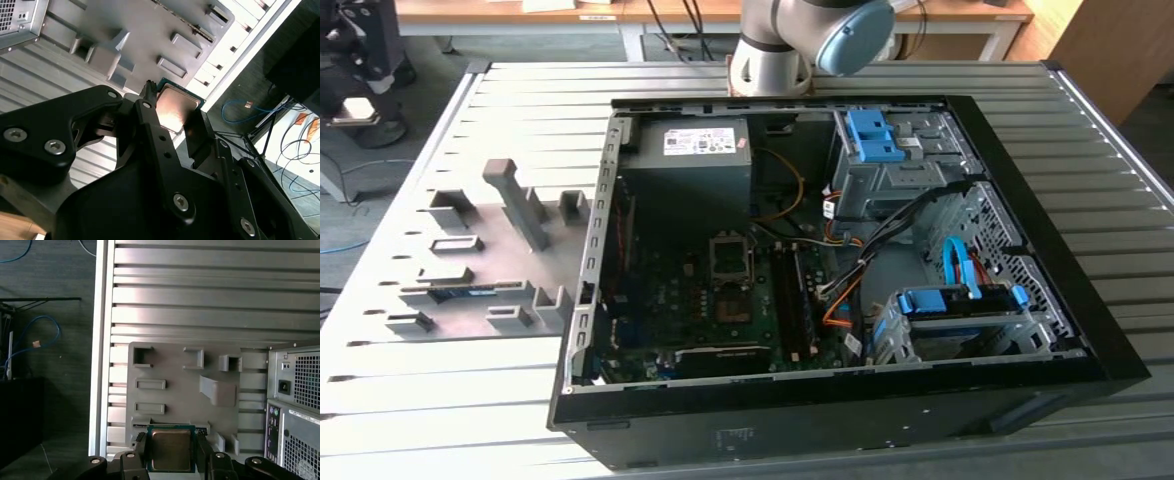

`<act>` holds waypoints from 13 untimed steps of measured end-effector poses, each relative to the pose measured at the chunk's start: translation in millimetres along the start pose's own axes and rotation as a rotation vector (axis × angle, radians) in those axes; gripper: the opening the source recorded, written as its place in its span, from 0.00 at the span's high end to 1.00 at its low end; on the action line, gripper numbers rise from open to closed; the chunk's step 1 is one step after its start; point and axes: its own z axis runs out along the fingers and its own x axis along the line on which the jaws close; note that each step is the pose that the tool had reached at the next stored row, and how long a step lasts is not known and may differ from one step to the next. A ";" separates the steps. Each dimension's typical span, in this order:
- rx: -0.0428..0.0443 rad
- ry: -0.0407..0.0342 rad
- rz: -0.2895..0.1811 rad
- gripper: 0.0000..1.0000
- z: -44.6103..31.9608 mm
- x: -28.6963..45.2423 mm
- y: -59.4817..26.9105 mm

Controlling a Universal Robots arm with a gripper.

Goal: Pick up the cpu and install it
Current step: 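Pick up the cpu and move it towards the insertion slot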

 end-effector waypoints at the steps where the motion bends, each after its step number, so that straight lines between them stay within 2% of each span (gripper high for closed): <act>1: 0.0000 0.0008 0.000 0.53 -0.1 -3.5 -0.1; 5: -0.0001 0.0045 0.000 0.53 -0.6 -17.7 -0.4; 13: -0.0003 0.0097 0.000 0.53 -1.3 -41.4 -1.0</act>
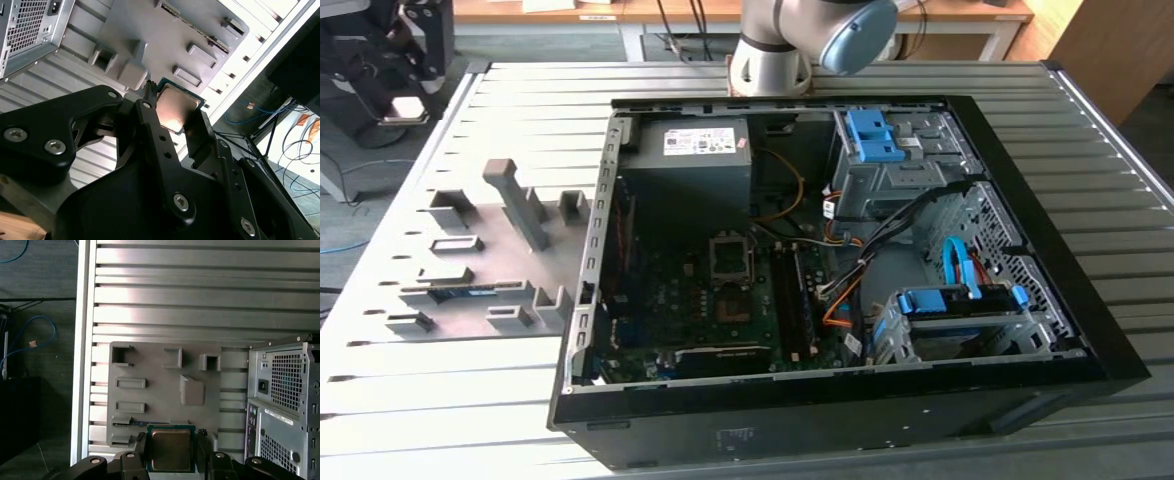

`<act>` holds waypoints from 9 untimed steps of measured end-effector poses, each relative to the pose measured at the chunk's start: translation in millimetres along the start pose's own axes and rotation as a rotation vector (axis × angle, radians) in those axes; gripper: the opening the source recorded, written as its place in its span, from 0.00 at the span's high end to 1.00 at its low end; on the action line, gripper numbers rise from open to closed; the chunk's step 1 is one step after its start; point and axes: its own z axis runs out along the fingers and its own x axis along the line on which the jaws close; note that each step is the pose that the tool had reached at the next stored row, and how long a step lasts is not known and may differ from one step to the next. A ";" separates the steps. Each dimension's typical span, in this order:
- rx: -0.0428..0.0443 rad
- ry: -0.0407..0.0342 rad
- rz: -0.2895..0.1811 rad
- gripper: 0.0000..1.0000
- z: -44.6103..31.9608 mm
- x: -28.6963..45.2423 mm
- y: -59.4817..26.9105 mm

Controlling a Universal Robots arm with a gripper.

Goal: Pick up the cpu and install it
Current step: 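Pick up the cpu and move it towards the insertion slot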

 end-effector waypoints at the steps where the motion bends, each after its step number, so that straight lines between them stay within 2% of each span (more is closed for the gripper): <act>1: 0.0000 0.0006 0.000 0.53 -0.2 -3.0 -0.1; 9: -0.0001 0.0062 0.000 0.53 -1.2 -29.3 -0.7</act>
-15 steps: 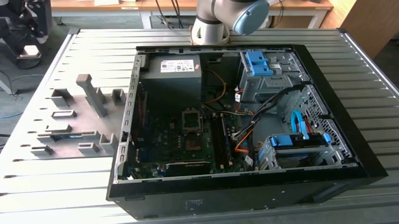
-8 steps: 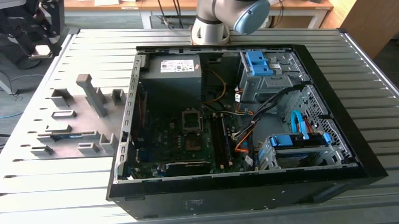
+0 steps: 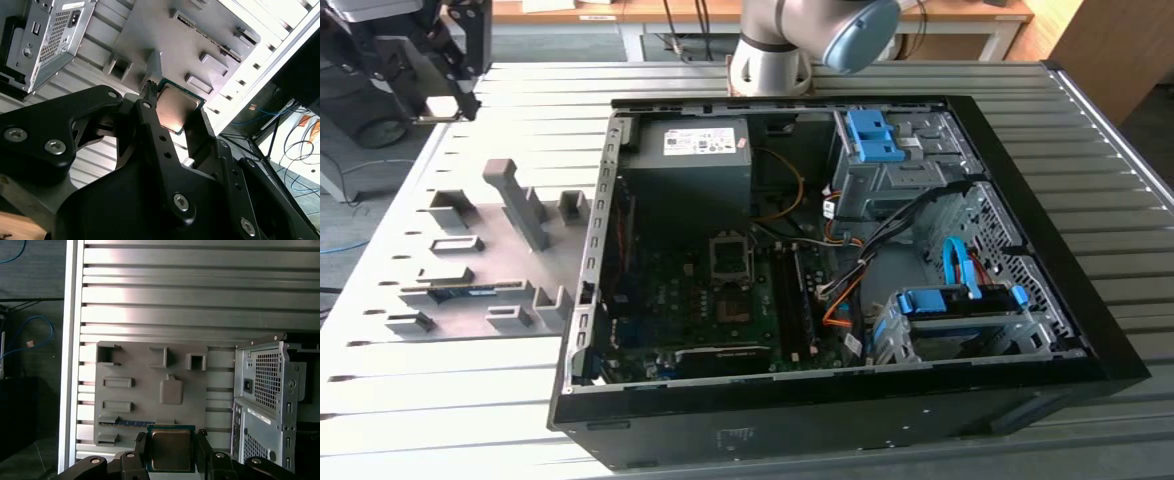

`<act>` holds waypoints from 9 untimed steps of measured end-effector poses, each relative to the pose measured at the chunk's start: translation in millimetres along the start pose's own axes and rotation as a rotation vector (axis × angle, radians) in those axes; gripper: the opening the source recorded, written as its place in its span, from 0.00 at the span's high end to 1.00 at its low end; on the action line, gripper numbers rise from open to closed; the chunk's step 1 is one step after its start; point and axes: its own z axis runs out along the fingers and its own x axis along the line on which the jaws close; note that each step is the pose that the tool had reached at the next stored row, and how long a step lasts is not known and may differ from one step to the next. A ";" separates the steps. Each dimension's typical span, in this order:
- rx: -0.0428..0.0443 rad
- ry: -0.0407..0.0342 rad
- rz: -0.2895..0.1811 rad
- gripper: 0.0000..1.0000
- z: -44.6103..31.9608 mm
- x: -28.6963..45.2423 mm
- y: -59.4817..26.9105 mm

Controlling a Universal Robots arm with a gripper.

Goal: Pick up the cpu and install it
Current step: 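Pick up the cpu and move it towards the insertion slot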

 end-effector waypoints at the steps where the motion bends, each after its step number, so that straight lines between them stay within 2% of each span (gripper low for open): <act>1: -0.0001 0.0007 0.000 0.53 -0.1 -3.4 -0.1; 9: -0.0001 0.0048 0.000 0.53 -1.2 -24.5 -0.6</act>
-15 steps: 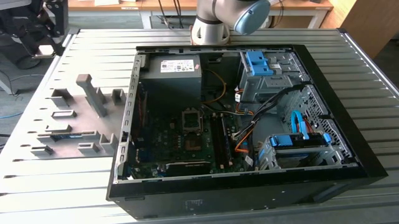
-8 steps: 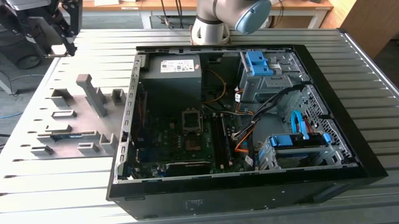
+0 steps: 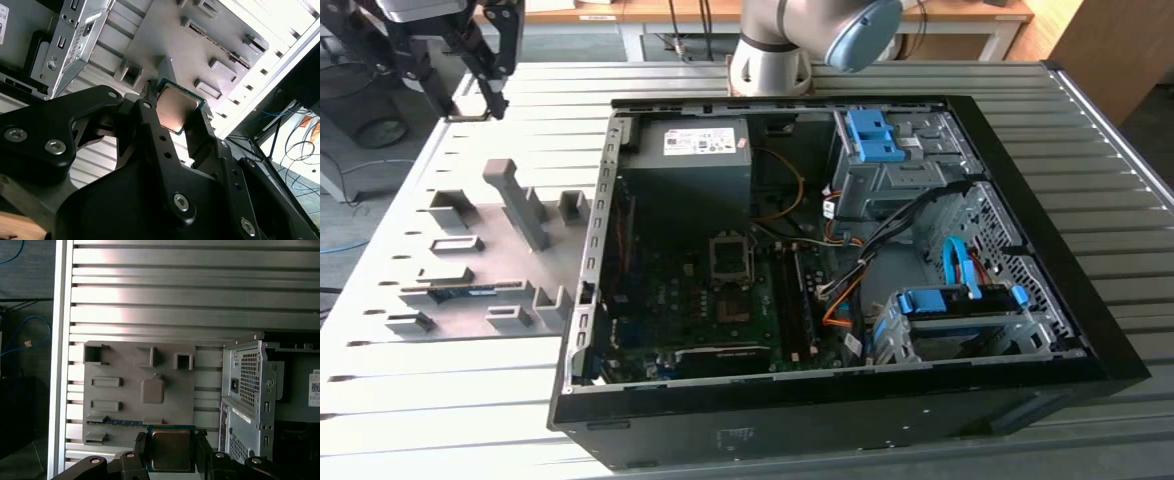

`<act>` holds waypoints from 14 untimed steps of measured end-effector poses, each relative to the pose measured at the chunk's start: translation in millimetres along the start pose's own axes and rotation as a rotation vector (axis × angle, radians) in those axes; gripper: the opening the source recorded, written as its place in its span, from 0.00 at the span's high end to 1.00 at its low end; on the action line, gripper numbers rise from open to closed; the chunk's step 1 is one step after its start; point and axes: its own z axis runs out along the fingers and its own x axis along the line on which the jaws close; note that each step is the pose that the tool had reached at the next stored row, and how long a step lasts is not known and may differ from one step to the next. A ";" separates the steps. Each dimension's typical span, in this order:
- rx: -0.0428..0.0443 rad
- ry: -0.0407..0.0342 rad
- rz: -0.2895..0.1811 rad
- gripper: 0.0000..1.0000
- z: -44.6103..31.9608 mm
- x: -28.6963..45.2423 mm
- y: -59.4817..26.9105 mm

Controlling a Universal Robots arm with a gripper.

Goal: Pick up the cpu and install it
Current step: 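Pick up the cpu and move it towards the insertion slot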

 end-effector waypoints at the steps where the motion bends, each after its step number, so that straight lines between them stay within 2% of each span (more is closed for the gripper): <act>1: -0.0001 0.0004 0.000 0.53 -0.1 -2.4 0.0; 14: -0.0002 0.0058 0.000 0.53 -1.7 -34.2 -0.8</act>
